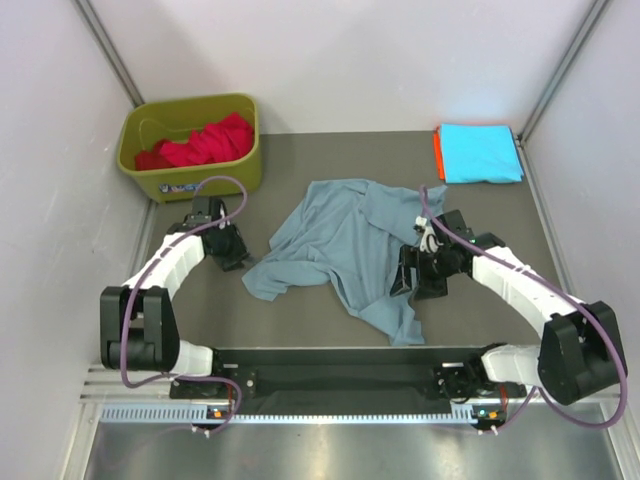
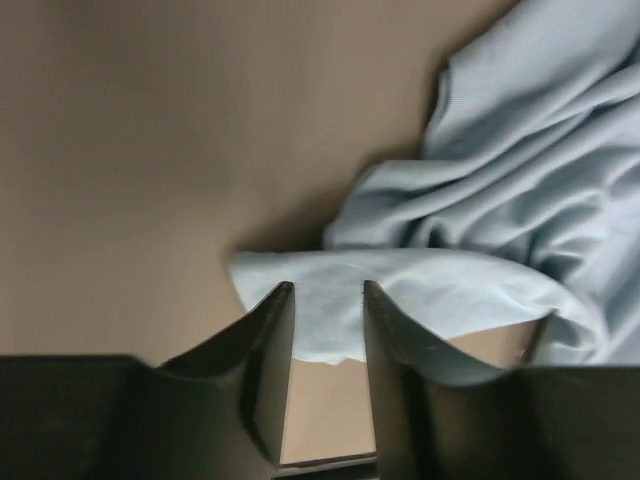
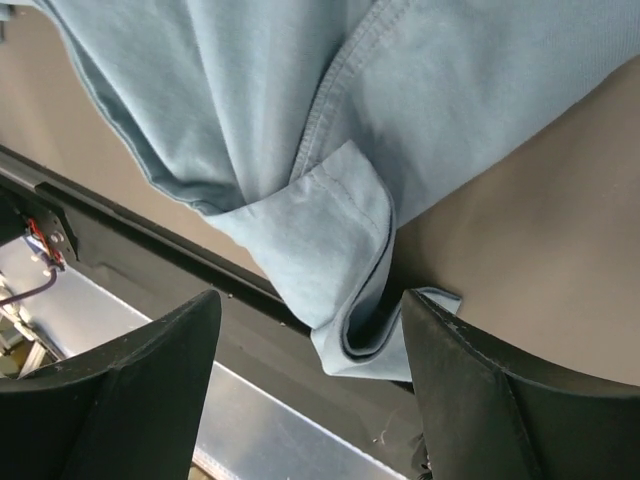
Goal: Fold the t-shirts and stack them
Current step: Flatten the tshirt out
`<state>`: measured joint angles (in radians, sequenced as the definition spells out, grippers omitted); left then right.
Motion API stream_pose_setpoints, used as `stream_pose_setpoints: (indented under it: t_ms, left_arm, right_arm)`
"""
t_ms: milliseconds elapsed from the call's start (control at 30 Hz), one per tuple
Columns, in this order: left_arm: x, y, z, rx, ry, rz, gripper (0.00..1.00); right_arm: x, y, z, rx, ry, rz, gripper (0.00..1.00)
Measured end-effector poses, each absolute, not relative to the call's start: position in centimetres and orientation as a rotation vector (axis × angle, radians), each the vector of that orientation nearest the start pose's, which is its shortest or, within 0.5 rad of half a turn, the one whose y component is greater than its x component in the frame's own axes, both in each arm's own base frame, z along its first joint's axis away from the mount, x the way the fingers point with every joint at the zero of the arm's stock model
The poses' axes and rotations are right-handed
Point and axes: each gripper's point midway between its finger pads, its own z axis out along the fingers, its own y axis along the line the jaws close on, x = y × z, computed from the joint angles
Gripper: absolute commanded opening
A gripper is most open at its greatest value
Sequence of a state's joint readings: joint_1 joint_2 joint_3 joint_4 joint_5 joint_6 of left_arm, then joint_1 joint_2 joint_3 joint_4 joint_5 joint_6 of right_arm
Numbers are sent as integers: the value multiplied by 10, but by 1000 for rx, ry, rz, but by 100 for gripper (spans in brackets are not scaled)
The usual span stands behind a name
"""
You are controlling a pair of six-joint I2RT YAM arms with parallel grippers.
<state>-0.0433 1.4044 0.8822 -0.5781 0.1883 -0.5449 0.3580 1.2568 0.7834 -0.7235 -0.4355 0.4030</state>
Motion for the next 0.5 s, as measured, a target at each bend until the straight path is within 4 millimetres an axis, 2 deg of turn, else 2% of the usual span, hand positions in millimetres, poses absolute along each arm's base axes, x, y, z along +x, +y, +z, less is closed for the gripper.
stream_pose_setpoints:
  t_ms: [33,100,133,167,300,500]
  left_arm:
    - [294,-63,69,-597,2650,-418,33]
    - [293,-59,68,-590,2658,-408,34]
    - [294,-56,68,-601,2654,-408,42]
    - [293,-54,67,-613,2653,-410,44]
    - [285,-44,60,-813,2631,-393,53]
    - [269,-49,52,-1232,2511,-444,55]
  right_arm:
    - [185,164,83,-58,2846,790,73]
    - [186,164,86,-62,2833,793,73]
    - [186,164,87,-64,2828,795,73]
    - [185,164,87,-64,2826,795,73]
    - [179,162,80,-56,2846,792,72]
    - [175,161,80,-47,2840,800,72]
